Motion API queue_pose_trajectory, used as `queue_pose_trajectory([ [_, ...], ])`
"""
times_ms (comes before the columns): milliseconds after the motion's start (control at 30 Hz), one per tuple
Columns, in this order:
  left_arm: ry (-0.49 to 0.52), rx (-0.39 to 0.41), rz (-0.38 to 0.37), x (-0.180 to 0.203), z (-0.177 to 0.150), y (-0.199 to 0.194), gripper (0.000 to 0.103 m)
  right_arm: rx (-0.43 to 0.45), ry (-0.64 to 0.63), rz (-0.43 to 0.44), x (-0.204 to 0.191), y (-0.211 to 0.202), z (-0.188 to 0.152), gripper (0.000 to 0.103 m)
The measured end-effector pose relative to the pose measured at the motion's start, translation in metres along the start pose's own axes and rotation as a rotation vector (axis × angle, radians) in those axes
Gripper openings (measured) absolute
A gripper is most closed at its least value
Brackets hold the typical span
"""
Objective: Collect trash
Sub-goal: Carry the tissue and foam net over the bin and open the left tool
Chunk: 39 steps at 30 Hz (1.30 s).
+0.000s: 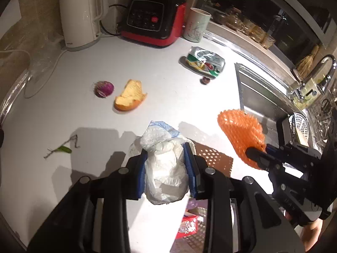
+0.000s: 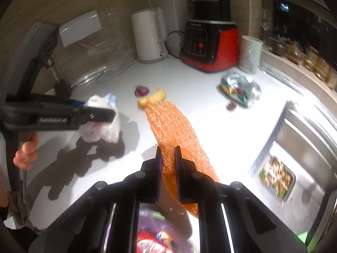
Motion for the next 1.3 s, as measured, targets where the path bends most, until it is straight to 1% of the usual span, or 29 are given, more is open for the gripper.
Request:
queue_pose_trajectory([
  [200, 0.041, -0.01, -0.002, 0.049, -0.063, -0.017, 0.031, -0.06, 0.058, 0.002, -0.004, -0.055, -0.077, 0.012],
  [300, 0.042, -0.029, -0.011, 0.064, -0.103, -0.023, 0.031, -0.084, 0.069, 0.012, -0.007, -0.077, -0.114, 0.013],
  [367, 0.051, -0.051, -0.002, 0.074, -0.134, -0.024, 0.031, -0.108, 0.084, 0.024, -0.008, -0.087, -0.137, 0.013],
  [533, 0.072, -0.111, -0.007, 0.096, -0.21, -0.023, 0.031, -0.16, 0.097, 0.055, -0.013, -0.104, -0.182, 0.013],
  [600, 0.082, -0.124, -0.005, 0.106, -0.232, -0.022, 0.031, -0.174, 0.099, 0.063, -0.015, -0.109, -0.194, 0.014],
  [667, 0.09, -0.125, 0.005, 0.113, -0.246, -0.021, 0.031, -0.186, 0.1, 0.064, -0.015, -0.114, -0.205, 0.014],
  [800, 0.099, -0.129, 0.021, 0.123, -0.266, -0.016, 0.031, -0.203, 0.099, 0.06, -0.013, -0.119, -0.217, 0.014],
  [867, 0.094, -0.122, 0.021, 0.124, -0.269, -0.014, 0.031, -0.205, 0.096, 0.062, -0.012, -0.121, -0.221, 0.014],
  [1033, 0.099, -0.104, 0.037, 0.125, -0.271, -0.005, 0.031, -0.212, 0.098, 0.063, -0.01, -0.12, -0.226, 0.014],
  [1300, 0.109, -0.103, 0.057, 0.124, -0.272, 0.01, 0.032, -0.218, 0.098, 0.065, -0.011, -0.113, -0.225, 0.015],
])
Point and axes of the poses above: each gripper's, at about its wrist camera, not at the fingertips, and y roughly the way its jaws point, x to its right, z to its top, the point moved 4 cm from there along y, roughly the way its jaws point, and after that the axes turned 10 degrees about x, right-handed, at the moved point
